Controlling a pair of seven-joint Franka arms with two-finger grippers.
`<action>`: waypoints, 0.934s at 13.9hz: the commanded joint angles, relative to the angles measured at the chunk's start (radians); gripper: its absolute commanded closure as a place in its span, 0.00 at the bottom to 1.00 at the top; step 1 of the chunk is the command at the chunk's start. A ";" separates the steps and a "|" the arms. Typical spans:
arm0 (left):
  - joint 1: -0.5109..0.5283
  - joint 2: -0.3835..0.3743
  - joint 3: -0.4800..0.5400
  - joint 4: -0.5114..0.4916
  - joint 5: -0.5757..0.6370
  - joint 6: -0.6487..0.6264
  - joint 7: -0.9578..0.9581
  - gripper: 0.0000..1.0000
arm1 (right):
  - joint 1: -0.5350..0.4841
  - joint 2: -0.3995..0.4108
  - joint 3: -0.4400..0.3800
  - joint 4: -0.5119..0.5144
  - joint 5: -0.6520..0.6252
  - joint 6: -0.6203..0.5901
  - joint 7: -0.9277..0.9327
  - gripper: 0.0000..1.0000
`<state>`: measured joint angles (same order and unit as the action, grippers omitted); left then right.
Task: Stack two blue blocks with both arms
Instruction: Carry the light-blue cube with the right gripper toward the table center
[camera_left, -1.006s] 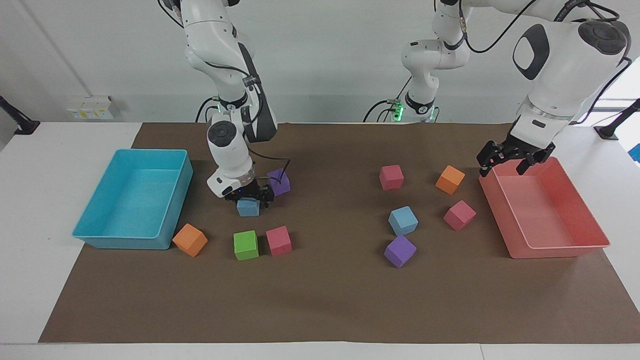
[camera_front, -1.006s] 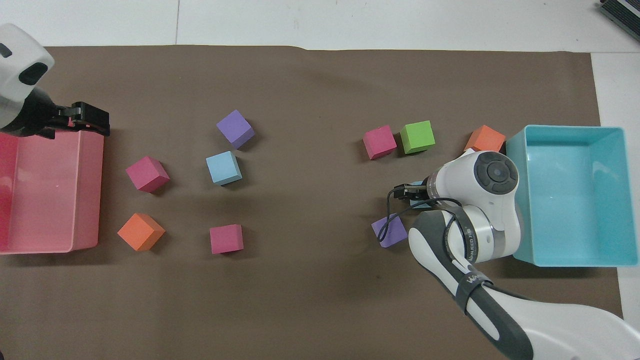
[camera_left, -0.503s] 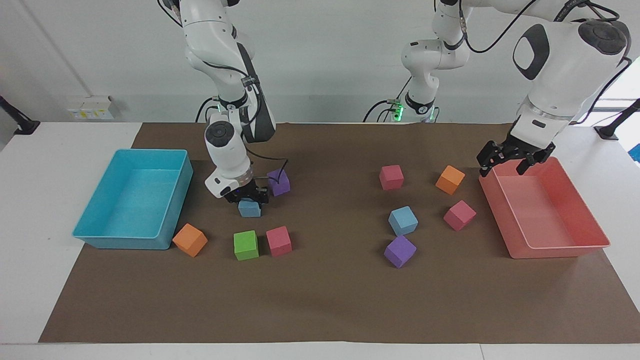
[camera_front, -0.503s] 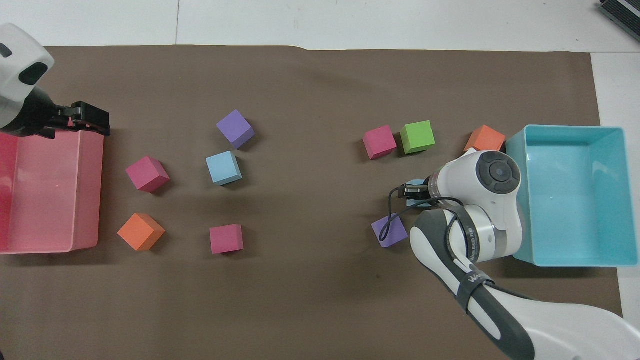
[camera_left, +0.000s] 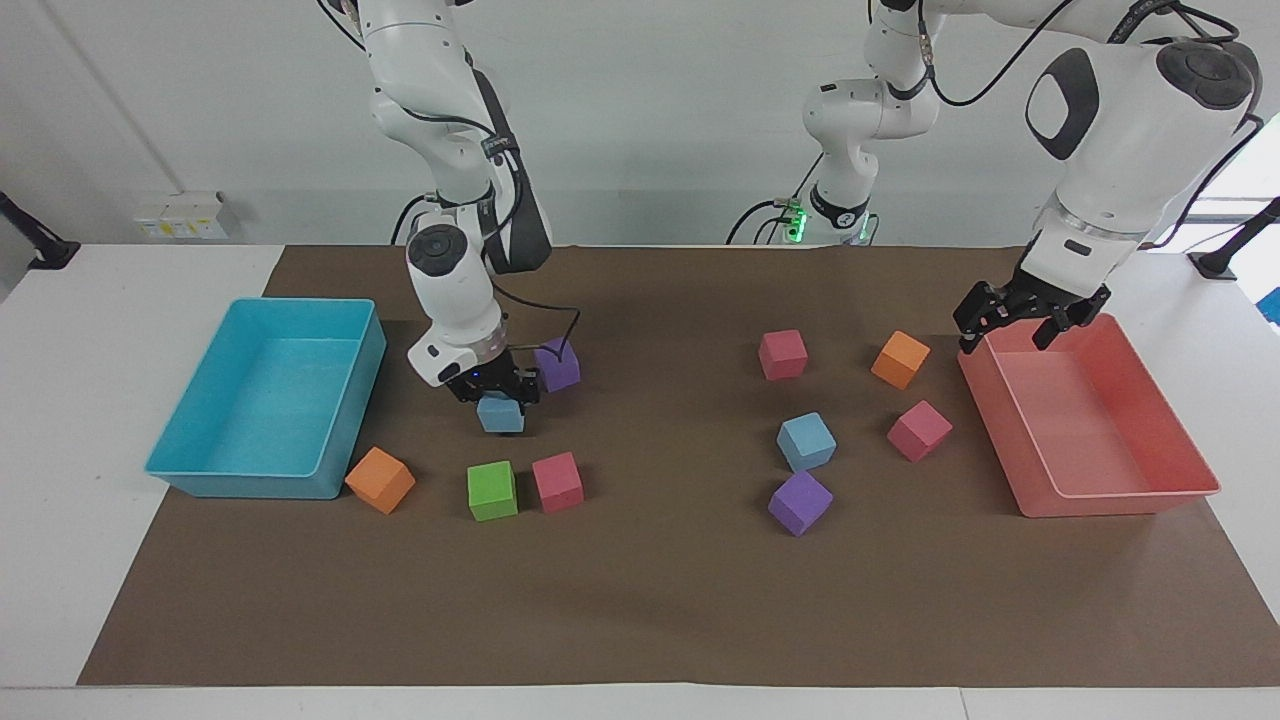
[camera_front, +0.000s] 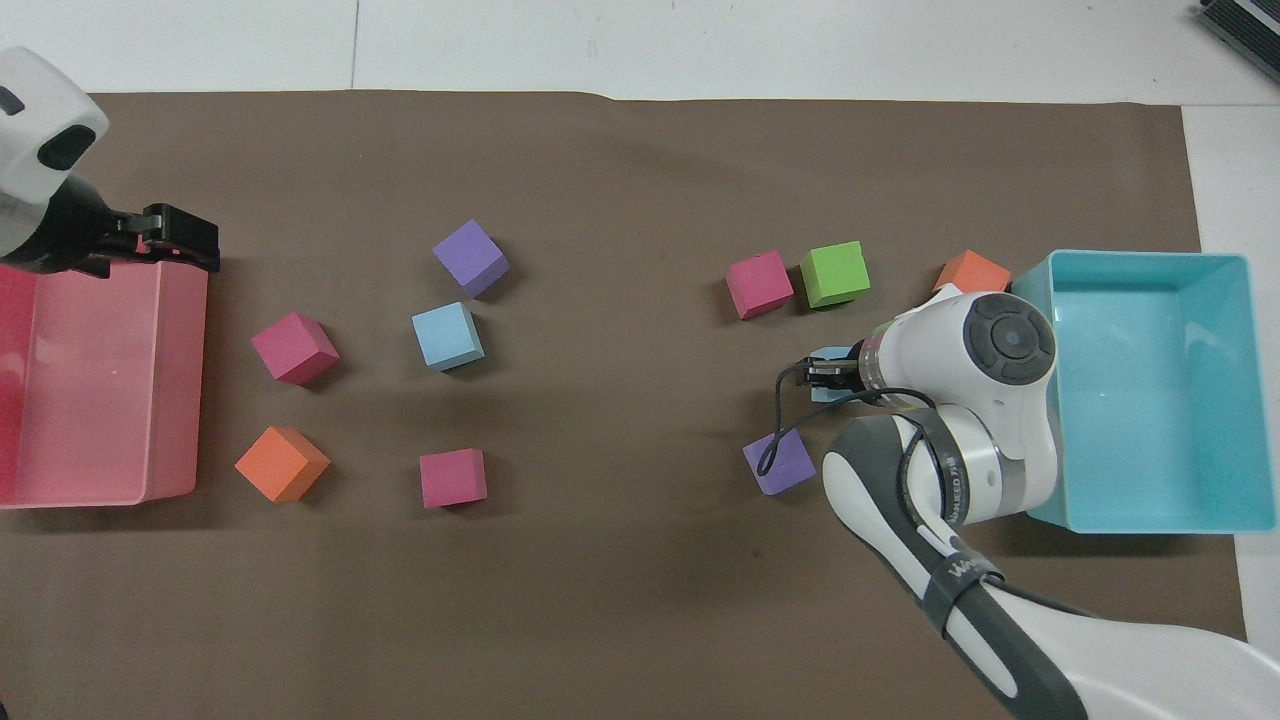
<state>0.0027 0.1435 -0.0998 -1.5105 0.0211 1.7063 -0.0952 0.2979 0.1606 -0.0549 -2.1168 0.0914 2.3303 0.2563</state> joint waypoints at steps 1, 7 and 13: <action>0.011 0.005 -0.006 0.012 -0.013 -0.019 0.008 0.00 | 0.006 -0.021 0.004 0.096 -0.010 -0.132 0.021 1.00; 0.011 0.005 -0.006 0.012 -0.013 -0.019 0.008 0.00 | 0.087 0.045 0.004 0.311 -0.048 -0.285 0.069 1.00; 0.011 0.005 -0.006 0.012 -0.013 -0.019 0.008 0.00 | 0.216 0.264 0.004 0.576 -0.051 -0.374 0.259 1.00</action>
<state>0.0027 0.1435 -0.0998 -1.5105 0.0211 1.7063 -0.0952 0.4892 0.3143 -0.0497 -1.6858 0.0566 2.0118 0.4624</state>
